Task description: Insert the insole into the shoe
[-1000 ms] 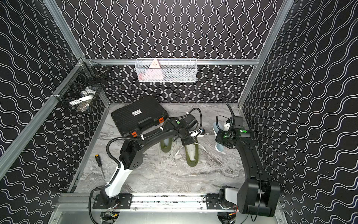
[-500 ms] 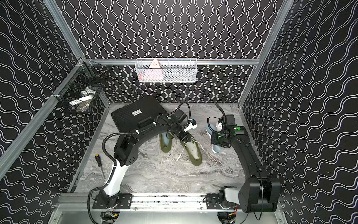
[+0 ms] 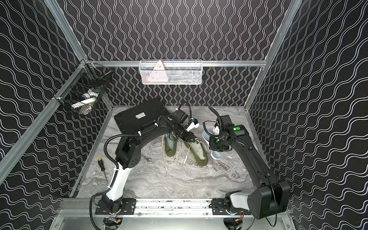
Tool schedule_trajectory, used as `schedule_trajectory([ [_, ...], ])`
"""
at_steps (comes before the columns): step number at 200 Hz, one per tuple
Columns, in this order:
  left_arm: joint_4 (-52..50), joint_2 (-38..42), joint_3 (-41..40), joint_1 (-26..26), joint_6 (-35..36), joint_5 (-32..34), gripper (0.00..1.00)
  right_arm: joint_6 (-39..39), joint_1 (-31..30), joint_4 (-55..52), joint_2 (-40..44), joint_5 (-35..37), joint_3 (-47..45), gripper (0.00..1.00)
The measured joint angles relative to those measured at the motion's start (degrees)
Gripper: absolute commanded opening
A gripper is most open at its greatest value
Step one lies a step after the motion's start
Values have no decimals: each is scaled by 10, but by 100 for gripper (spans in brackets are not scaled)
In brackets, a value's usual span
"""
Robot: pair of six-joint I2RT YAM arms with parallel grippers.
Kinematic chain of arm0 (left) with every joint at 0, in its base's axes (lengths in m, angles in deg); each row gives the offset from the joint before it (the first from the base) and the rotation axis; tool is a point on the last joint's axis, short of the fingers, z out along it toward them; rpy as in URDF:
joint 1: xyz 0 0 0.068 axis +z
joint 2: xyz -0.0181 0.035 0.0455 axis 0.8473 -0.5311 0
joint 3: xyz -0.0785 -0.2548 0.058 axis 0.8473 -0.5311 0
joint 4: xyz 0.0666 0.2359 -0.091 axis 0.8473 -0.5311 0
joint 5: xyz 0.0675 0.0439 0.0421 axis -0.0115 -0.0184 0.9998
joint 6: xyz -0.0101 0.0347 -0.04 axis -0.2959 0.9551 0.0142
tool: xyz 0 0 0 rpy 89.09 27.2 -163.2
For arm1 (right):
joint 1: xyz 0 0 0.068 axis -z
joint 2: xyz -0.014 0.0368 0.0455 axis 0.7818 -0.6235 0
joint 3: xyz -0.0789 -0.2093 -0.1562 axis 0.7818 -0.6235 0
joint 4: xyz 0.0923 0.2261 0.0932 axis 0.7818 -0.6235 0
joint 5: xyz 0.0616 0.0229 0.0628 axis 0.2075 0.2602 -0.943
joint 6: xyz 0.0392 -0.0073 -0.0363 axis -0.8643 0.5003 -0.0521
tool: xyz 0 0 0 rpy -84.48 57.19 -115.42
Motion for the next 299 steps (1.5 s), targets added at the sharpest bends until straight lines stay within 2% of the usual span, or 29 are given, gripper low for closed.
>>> schedule_trajectory([
  [52,14,3,-14,9,2,3,0,40,-37,-36,-53,8,37,19],
  [98,89,37,-83,26,-26,13,0,64,-73,-69,-97,11,72,19],
  [142,108,19,-64,37,-43,5,0,66,-108,-89,-136,6,89,18],
  [219,121,18,-69,44,-56,-1,0,71,-110,-94,-193,17,84,16],
  [255,116,18,-68,45,-53,-9,0,71,-107,-93,-202,52,86,16],
  [299,113,15,-61,45,-41,-19,0,71,-95,-88,-205,60,87,16],
])
